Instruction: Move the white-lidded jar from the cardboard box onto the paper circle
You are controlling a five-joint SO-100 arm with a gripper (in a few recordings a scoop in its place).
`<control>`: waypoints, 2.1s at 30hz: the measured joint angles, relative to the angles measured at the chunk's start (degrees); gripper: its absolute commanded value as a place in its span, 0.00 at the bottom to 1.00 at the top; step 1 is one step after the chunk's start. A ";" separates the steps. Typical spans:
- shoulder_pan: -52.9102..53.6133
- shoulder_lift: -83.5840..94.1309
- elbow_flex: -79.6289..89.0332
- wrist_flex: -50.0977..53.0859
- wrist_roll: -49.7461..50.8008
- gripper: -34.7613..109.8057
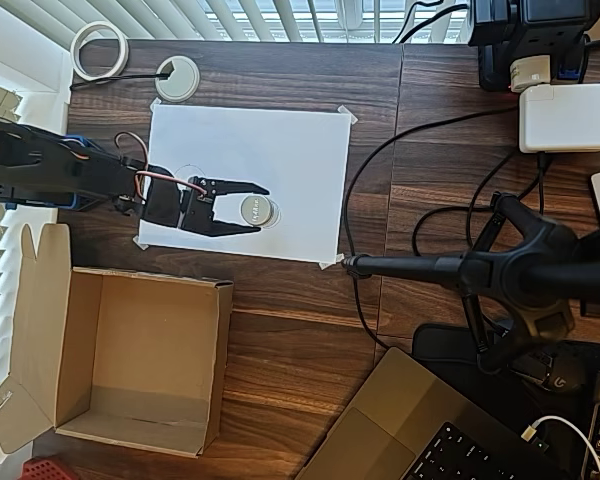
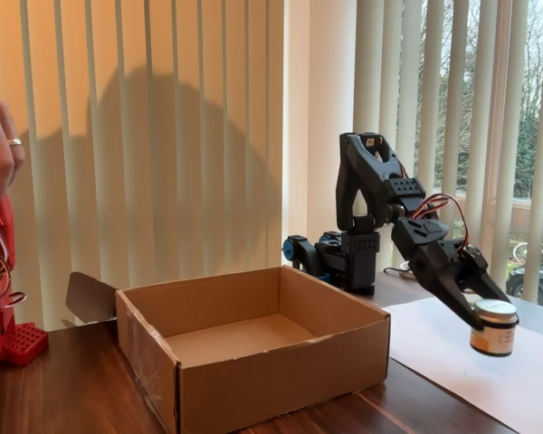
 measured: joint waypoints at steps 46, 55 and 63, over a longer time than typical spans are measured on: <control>-0.79 -8.26 -1.14 -5.19 -1.05 0.36; 0.26 -8.26 -1.14 -5.19 -2.02 0.45; 0.26 -8.26 -1.23 -6.06 -2.11 0.50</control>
